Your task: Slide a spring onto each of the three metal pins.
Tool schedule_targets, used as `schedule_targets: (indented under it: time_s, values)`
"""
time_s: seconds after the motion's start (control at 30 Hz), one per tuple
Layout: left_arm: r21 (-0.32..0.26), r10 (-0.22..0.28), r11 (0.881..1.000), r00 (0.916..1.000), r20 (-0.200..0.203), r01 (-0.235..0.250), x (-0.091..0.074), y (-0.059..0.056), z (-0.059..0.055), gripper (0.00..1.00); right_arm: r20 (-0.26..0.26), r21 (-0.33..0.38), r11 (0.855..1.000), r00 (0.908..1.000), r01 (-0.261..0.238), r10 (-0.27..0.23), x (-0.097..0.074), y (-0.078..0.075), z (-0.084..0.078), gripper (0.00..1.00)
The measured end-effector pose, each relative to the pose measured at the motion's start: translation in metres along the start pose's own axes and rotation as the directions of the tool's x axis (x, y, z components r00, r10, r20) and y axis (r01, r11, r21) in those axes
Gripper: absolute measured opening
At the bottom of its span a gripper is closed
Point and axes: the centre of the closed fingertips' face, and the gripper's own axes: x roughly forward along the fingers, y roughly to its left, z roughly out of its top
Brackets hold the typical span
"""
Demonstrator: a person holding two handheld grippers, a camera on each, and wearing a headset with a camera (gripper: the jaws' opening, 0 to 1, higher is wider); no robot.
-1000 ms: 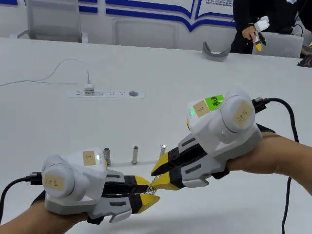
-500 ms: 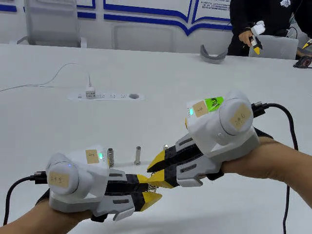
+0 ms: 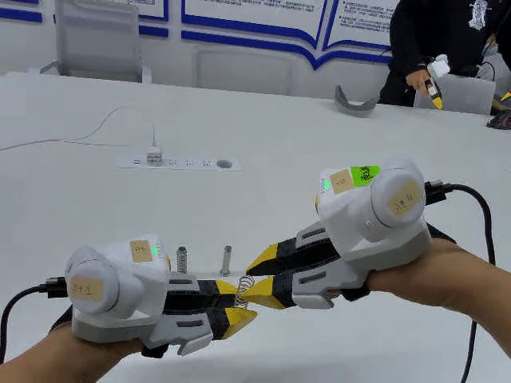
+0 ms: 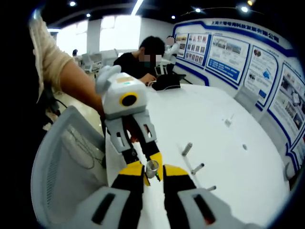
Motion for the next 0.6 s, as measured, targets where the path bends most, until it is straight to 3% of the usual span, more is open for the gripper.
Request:
schedule_targets:
  time_s: [0.17, 0.6]
  values:
    - [-0.009, 0.042, 0.999, 0.9991, 0.004, -0.042, 0.0009, 0.003, 0.006, 0.1, 0.006, -0.015, 1.0, 0.9996, -0.028, 0.028, 0.0007, -0.0007, -0.0025, 0.15]
    - [-0.018, 0.102, 0.995, 0.9942, -0.035, -0.103, 0.0073, 0.0046, 0.0031, 0.1, 0.037, -0.019, 0.997, 0.9969, -0.069, 0.07, -0.0008, -0.0044, -0.0042, 0.13]
